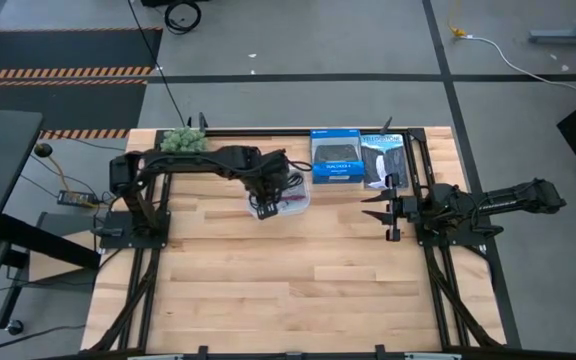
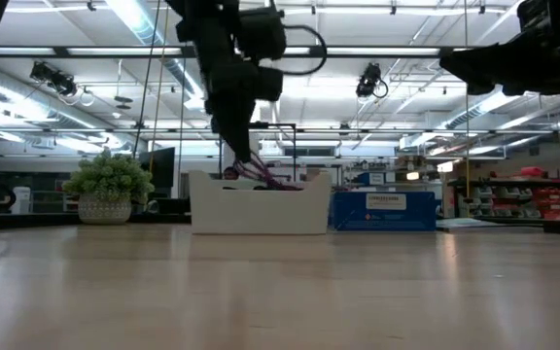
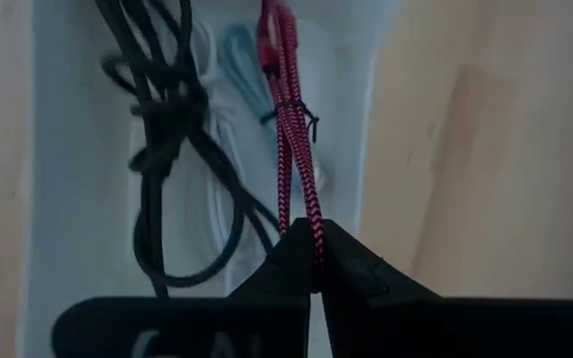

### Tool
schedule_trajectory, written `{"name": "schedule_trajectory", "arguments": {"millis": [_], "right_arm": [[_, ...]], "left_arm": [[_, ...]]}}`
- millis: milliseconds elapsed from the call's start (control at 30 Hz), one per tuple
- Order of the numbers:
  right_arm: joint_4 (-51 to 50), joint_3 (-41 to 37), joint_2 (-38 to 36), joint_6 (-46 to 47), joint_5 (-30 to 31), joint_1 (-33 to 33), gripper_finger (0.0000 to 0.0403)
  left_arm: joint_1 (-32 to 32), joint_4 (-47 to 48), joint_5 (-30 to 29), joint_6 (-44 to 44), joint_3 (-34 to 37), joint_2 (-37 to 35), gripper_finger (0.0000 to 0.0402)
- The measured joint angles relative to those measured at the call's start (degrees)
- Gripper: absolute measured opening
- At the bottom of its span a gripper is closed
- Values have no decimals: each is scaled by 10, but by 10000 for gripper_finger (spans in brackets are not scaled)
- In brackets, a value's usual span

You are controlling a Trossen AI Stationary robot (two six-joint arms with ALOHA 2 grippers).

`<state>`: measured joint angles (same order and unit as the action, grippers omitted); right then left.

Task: Pick and place USB-C Cables
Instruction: Put the pink charger cable into the white bin, then return to Home Position

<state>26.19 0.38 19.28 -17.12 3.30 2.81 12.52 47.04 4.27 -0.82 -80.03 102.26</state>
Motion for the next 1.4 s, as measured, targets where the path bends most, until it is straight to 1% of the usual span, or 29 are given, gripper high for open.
{"name": "schedule_trajectory", "arguments": {"millis": [200,333,433,533,667,833,967,1133,1233,1400], "right_arm": [[-1,0,2,0,1,0,128],[-1,0,2,0,1,0,128],[-1,0,2,0,1,0,128],[-1,0,2,0,1,0,128],[-1,0,2,0,1,0,128],[-1,0,2,0,1,0,128],[-1,0,2,0,1,0,128],[-1,0,2,0,0,0,128],[-1,0,2,0,0,0,128],[-1,0,2,0,-1,0,128]], "left_arm": [[9,-79,4,-16,71,0,17],[9,-113,-5,-32,112,0,36],[9,-122,-11,-45,125,0,58],[8,-134,-6,-46,125,0,88],[8,-127,22,-46,95,1,125],[5,-72,53,-63,39,1,147],[6,-51,61,-50,-19,1,143],[8,-57,61,-28,-87,-3,122],[8,-69,55,-15,-92,-32,100],[8,-71,21,-12,-78,-105,55]]}}
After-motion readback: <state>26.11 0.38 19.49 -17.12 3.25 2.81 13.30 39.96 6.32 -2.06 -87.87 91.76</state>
